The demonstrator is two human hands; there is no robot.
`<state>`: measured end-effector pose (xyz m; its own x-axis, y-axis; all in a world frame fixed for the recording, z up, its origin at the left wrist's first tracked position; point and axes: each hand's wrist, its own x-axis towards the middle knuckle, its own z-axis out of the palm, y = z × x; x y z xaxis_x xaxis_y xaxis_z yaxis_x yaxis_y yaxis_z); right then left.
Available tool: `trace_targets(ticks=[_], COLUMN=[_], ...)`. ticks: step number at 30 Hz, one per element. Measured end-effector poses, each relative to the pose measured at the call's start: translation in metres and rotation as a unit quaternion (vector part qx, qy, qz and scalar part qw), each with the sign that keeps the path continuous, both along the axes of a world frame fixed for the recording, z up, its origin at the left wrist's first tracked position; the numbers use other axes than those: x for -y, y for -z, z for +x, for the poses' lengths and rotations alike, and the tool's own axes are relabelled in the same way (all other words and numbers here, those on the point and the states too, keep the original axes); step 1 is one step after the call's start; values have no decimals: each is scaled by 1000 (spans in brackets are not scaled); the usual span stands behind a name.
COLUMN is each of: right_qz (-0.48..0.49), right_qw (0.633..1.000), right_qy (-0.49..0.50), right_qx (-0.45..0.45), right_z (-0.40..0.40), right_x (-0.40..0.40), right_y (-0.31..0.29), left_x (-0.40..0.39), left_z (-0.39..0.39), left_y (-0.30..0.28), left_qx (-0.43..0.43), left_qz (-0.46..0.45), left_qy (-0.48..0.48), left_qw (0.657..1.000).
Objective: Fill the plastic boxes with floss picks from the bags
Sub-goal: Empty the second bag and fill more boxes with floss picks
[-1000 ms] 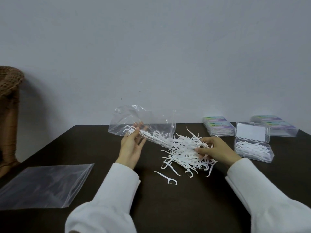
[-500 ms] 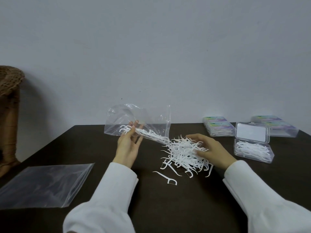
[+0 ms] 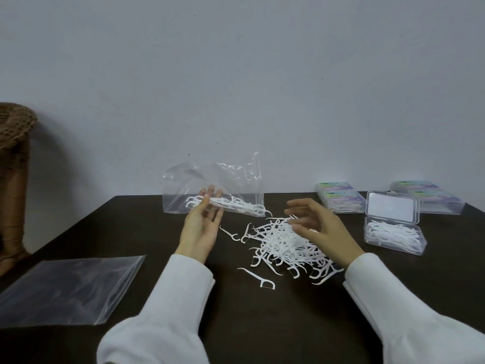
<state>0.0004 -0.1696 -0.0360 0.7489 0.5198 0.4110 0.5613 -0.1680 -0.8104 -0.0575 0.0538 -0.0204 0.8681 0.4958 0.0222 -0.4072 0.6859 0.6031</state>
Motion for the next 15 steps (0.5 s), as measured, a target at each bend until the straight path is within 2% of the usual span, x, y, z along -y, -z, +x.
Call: trace_targets(ticks=[3, 5, 7, 9, 12, 15], right_qz=[15, 61, 131, 216, 307, 331], right_qw=[999, 988, 951, 897, 825, 794], right_qy=[-19, -40, -73, -110, -141, -139], right_qx=[-48, -139, -271, -370, -454, -490], right_z=[-10, -16, -20, -23, -27, -27], right_x=[-9, -15, -19, -21, -20, -19], right_y=[1, 1, -2, -5, -8, -9], left_x=[11, 20, 26, 30, 32, 30], left_z=[3, 5, 5, 2, -3, -7], left_y=[2, 6, 7, 4, -1, -8], left_qx=[0, 0, 4, 13, 30, 44], left_qz=[17, 31, 44, 88, 163, 198], left_qy=[21, 44, 60, 83, 118, 128], left_qw=[1000, 999, 997, 993, 979, 971])
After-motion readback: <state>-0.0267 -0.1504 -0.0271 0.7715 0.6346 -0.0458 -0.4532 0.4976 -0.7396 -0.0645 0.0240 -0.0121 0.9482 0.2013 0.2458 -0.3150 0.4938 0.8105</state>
